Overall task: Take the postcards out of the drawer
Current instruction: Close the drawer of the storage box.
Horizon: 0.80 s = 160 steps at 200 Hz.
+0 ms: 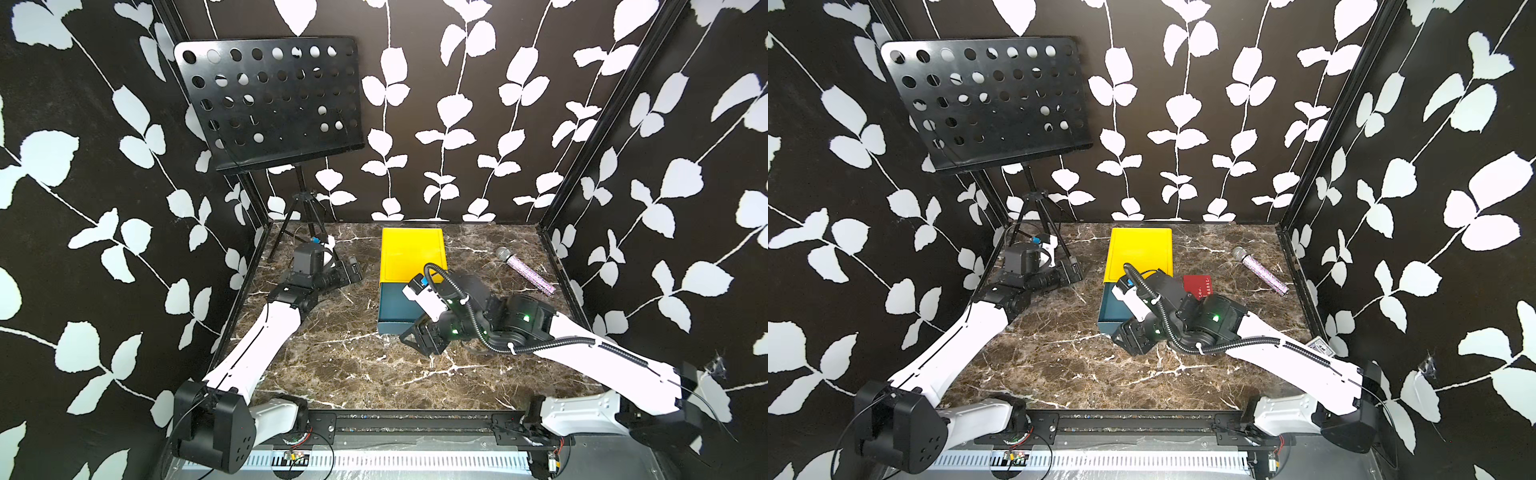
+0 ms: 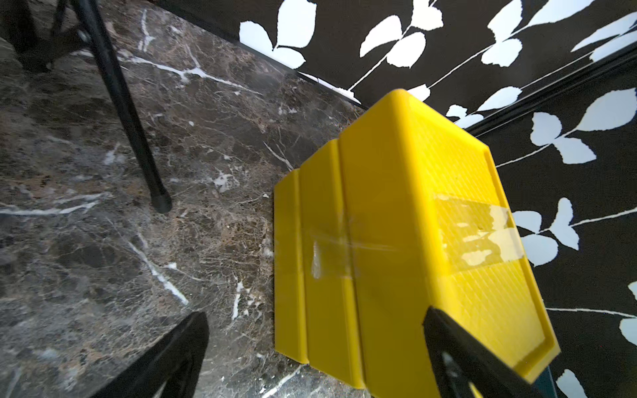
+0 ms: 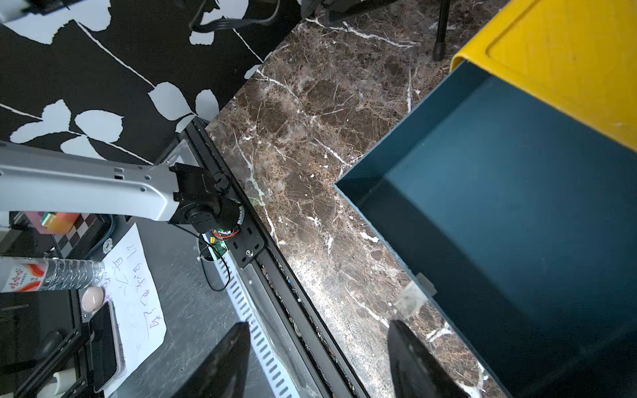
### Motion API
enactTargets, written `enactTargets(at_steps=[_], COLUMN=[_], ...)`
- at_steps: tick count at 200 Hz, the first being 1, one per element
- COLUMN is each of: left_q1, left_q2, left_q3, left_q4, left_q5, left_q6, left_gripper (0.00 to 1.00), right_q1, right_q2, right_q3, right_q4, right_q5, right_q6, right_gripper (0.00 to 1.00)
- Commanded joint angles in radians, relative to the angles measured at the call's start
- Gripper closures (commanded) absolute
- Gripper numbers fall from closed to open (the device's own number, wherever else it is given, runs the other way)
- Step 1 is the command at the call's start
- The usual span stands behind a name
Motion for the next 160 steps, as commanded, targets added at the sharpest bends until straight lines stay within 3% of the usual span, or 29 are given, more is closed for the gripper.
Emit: enactTargets(at_steps=[1,88,160], left_q1=[0.015,0.02,0.02], left_q2=[-0.039,-0.041,-0.055], left_q3=[0.0,-0.012,-0.007], left_q4=[-0.025,0.0,0.007], left_q5=[-0.015,0.001,-0.006], left_q6=[0.025,0.016,0.017], left_gripper=[0.01,0.01,0.01], right_q1=[0.023,0.002,-0.103], right_q2=[-0.007,0.08,0.132], right_q3=[-0.03,-0.078,-0.089], right_q4=[0.079,0.054,0.159], right_q5=[0.079,0.195,0.326], right_q6=[0.103,0.2,0.149], right_gripper=[0.37,0.36,0.35])
